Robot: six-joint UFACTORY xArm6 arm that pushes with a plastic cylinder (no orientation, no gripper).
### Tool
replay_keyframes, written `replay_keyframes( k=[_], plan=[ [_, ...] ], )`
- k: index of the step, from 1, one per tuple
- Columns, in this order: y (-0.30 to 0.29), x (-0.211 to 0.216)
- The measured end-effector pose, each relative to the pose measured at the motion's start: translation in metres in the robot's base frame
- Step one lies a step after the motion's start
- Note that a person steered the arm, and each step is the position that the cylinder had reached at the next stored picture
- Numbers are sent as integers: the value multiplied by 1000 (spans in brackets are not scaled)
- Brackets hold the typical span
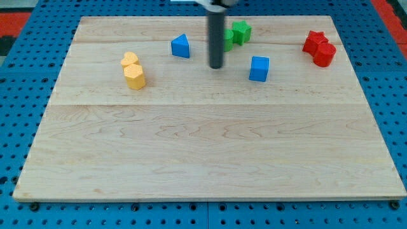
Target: Move the blue cube below the green circle
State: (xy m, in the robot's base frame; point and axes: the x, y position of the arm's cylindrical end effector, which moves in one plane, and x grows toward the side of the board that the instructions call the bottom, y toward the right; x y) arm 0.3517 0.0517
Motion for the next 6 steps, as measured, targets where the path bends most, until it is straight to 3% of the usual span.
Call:
replay_keyframes(
  k=[1, 2, 3, 5, 6],
  plan=[
    [-12, 49],
    [86, 90],
    [136, 54],
    [-16, 19],
    [-30, 23]
  ],
)
